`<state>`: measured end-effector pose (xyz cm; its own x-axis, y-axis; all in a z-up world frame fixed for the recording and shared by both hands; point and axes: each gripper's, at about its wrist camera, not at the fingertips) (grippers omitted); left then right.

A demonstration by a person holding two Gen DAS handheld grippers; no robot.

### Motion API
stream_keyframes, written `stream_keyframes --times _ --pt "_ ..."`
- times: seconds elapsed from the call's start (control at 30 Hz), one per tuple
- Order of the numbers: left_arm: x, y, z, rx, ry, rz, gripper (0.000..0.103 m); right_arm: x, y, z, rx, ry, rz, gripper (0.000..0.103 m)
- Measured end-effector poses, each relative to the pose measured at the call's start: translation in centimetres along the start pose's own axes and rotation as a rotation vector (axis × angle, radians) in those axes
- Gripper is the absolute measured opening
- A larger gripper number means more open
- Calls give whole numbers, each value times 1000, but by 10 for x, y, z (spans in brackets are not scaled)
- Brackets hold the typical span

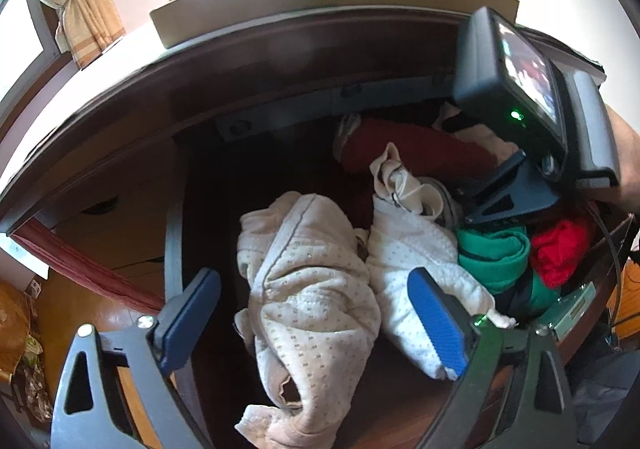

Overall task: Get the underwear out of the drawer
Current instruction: 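Close right gripper on red rolled sock while left gripper closes on white dotted underwear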

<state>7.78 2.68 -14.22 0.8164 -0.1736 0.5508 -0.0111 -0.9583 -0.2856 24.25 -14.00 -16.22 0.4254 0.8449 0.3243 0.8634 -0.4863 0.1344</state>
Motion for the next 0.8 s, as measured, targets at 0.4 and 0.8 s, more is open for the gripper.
stream_keyframes --times 0.4,0.8 --pt "1 -1 0 -15 -6 4 96 -19 -4 4 94 11 2 38" --pt "1 -1 -1 -21 -4 23 96 -48 1 -37 107 69 29 27"
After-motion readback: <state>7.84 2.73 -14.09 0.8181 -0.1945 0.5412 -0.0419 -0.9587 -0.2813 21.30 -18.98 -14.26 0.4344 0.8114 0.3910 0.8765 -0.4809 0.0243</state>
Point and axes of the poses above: each gripper's, at about its wrist camera, not at the fingertips, and z roughly the way its jaws point, y to its right, x to its top, and after that the axes turned 14 degrees about x, right-handed
